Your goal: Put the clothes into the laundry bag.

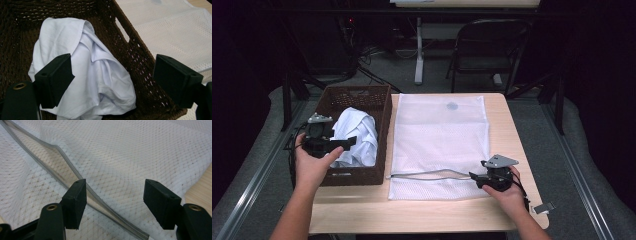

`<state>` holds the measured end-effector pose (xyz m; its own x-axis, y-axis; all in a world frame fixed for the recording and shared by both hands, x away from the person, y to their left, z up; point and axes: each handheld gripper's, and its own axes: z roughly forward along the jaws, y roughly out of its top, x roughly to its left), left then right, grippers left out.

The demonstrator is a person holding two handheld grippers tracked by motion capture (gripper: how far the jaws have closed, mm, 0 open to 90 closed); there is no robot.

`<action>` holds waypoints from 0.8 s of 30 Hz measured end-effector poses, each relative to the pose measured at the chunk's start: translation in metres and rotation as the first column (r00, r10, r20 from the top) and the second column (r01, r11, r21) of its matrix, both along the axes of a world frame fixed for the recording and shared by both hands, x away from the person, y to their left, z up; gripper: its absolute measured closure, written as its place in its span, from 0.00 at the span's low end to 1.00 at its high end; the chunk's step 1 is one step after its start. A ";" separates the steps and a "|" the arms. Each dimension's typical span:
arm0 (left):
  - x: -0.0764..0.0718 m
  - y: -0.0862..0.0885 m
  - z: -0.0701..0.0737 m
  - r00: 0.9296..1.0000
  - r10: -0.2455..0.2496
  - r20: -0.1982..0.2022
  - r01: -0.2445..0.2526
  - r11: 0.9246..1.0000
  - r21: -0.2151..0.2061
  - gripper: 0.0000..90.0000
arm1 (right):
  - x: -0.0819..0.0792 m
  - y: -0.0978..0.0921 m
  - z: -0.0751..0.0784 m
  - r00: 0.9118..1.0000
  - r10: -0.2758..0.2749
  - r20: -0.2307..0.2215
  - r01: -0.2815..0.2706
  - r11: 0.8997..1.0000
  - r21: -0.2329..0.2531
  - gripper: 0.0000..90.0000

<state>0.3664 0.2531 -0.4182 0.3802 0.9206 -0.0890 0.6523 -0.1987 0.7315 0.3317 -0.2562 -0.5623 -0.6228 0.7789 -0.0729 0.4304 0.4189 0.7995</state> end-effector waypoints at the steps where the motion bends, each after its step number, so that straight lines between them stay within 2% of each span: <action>1: 0.001 0.000 0.001 1.000 -0.003 -0.006 0.003 1.000 0.003 0.18 | 0.000 0.000 0.000 1.000 0.000 0.001 0.000 1.000 0.000 0.39; 8: 0.013 0.000 0.004 1.000 0.000 -0.027 0.000 1.000 0.013 0.18 | 0.000 0.000 0.000 1.000 -0.003 -0.002 0.003 1.000 0.004 0.39; 19: 0.029 -0.001 0.008 0.998 0.035 -0.044 -0.033 0.999 0.038 0.18 | 0.000 0.000 0.000 1.000 0.001 0.000 -0.001 1.000 0.000 0.39; 21: 0.033 0.000 0.008 0.998 0.034 -0.059 -0.032 0.999 0.034 0.18 | 0.000 0.000 0.000 1.000 0.001 -0.002 -0.001 1.000 -0.001 0.39; 24: 0.040 -0.002 0.009 0.996 0.037 -0.075 -0.033 0.998 0.051 0.18 | 0.000 0.000 0.000 1.000 0.003 0.000 -0.003 1.000 -0.003 0.39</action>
